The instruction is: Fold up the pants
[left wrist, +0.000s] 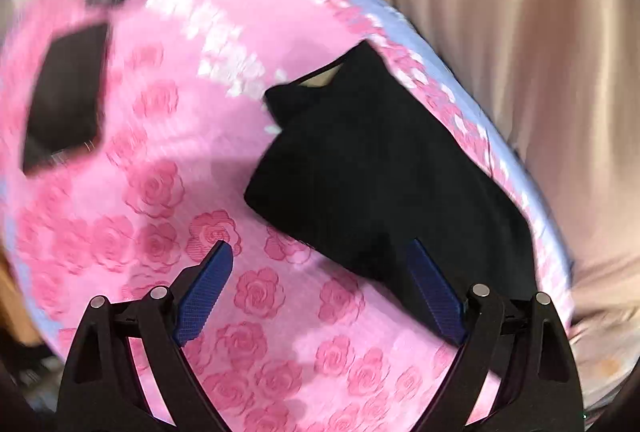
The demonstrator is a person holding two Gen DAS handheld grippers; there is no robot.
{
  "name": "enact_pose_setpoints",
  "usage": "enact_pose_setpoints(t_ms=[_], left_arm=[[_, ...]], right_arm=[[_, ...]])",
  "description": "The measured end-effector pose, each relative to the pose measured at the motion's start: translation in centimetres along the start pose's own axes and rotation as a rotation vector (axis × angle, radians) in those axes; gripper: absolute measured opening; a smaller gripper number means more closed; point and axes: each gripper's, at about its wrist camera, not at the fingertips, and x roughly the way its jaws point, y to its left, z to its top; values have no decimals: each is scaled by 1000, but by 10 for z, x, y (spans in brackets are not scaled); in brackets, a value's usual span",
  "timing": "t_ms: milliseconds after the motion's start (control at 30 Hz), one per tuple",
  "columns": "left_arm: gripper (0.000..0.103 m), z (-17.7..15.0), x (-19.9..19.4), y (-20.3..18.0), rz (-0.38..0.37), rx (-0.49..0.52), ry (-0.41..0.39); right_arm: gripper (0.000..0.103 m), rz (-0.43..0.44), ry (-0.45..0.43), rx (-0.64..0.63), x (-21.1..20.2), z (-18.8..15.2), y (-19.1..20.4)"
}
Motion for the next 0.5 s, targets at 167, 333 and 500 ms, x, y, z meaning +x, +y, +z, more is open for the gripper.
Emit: enact_pose_setpoints(t_ms=[167,333,500], left_arm=[[69,20,26,-8,-49,-18,47],[6,71,-8,-51,-210,147,5],[22,72,-8,-67,-113,333,-106]], right_arm=[[63,41,-5,-85,-1,8,60],[63,-18,-34,-153,-10,18,85],[67,26,-60,-97,-15,25,89]])
